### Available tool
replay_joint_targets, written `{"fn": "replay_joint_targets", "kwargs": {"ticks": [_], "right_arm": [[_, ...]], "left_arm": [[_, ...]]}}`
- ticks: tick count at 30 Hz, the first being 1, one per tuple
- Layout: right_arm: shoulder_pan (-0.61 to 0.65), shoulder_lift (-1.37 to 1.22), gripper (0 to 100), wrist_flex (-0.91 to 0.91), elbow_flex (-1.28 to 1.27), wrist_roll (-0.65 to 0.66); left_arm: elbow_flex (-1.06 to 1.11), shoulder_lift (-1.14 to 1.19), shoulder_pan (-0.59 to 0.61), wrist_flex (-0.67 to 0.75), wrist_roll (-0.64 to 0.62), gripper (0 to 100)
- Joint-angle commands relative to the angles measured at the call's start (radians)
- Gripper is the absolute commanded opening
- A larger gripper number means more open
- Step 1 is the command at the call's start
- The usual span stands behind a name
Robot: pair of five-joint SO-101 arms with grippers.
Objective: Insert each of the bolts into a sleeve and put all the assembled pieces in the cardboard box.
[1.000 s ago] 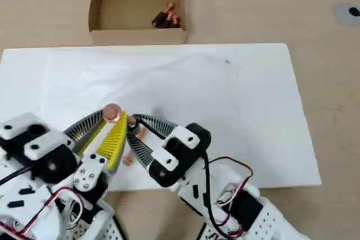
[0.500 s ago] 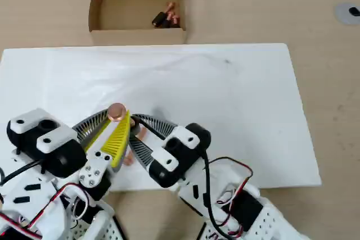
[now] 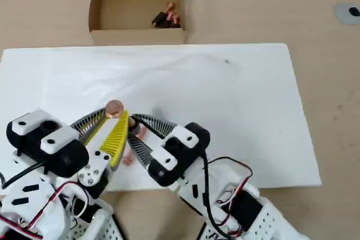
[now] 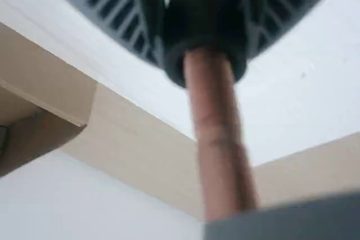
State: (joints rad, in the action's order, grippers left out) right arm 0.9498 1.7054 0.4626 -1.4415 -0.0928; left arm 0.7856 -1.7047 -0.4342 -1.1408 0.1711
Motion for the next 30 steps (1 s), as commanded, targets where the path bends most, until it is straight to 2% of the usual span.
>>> {"fn": "replay_joint_targets", "kwargs": {"ticks": [1,10,16,20,23,25,28,30], "right_arm": [[-0.031,0.015,1.0,-0.021,0.002,-0.005],[-0.031,0.015,1.0,-0.02,0.007,-0.005],[-0.031,0.013,1.0,-0.02,0.007,-0.005],[-0.039,0.01,1.0,-0.017,0.001,-0.003],[-0.108,0.005,1.0,-0.006,-0.001,0.006],[-0.193,0.005,1.0,-0.011,0.001,0.075],[-0.28,0.004,0.9,-0.006,0.039,0.149],[-0.308,0.004,0.9,0.009,0.071,0.198]], "left_arm": [[-0.011,0.005,0.028,-0.005,-0.003,9],[-0.044,0.005,-0.015,-0.109,-0.003,11],[-0.163,0.022,-0.032,-0.181,-0.003,11],[-0.299,0.11,-0.034,-0.284,-0.009,12],[-0.439,0.196,-0.028,-0.367,-0.011,14],[-0.531,0.251,-0.028,-0.45,-0.011,14],[-0.611,0.349,-0.026,-0.582,-0.089,14],[-0.614,0.418,-0.026,-0.612,-0.144,14]]}}
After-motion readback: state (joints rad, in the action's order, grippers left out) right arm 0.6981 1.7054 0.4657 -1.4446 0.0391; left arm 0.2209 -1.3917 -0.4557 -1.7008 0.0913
